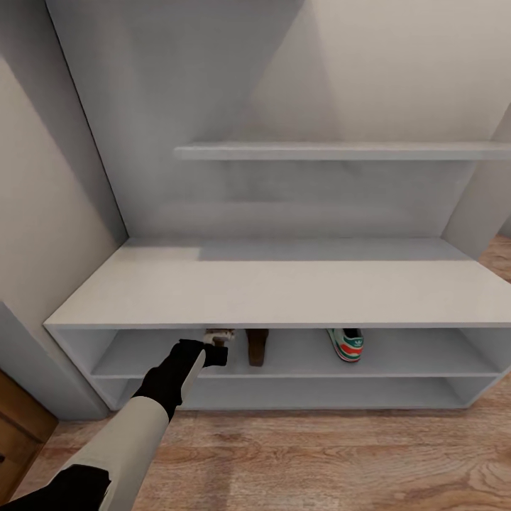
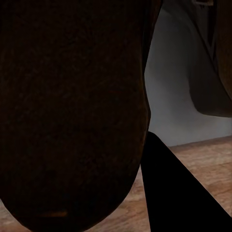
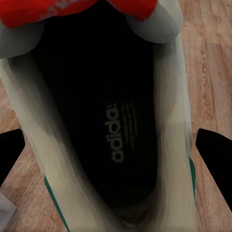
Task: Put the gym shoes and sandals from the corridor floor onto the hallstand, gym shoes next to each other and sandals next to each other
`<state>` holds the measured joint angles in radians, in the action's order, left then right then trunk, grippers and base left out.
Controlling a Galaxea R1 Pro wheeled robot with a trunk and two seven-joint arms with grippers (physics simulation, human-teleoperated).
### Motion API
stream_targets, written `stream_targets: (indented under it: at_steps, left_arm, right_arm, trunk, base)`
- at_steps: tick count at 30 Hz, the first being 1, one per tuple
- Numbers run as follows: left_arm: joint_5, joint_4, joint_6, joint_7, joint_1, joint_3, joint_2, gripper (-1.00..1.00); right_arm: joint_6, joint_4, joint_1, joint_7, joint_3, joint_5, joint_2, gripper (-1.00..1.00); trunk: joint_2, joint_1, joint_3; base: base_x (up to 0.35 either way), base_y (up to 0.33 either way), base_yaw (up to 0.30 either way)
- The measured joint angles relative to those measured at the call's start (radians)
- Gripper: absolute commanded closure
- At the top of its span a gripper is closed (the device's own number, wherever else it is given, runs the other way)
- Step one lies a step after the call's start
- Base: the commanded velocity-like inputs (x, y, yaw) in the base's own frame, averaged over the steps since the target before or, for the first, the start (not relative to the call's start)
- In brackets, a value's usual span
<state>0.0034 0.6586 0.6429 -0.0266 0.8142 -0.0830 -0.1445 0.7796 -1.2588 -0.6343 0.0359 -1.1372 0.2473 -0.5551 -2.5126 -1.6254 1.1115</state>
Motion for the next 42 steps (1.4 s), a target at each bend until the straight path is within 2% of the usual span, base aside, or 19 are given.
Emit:
stream_targets:
  at_steps: [1,32,42]
  left_arm:
    - [0.0,0.0,0.0,0.0,0.0,0.0,0.0,-1.0]
    - [-0.003,0.0,0.001,-0.002,0.0,0.0,0.0,-1.0]
    - [-0.003,0.0,0.0,-0.002,0.0,0.001,0.0,-1.0]
  right_arm:
    - [0.0,0.0,0.0,0.0,0.0,0.0,0.0,1.0]
    - [0.0,0.0,0.0,0.0,0.0,0.0,0.0,1.0]
    - [0.0,0.0,0.0,0.0,0.0,0.0,0.0,1.0]
  trunk:
    - [0.0,0.0,0.0]
    - [0.0,0.0,0.0]
    - [0.0,-0.001,0.0]
  base:
    - [0.0,0.0,0.0]
    - [-0.002,0.0,0.0]
    - [-0.251,0.0,0.0]
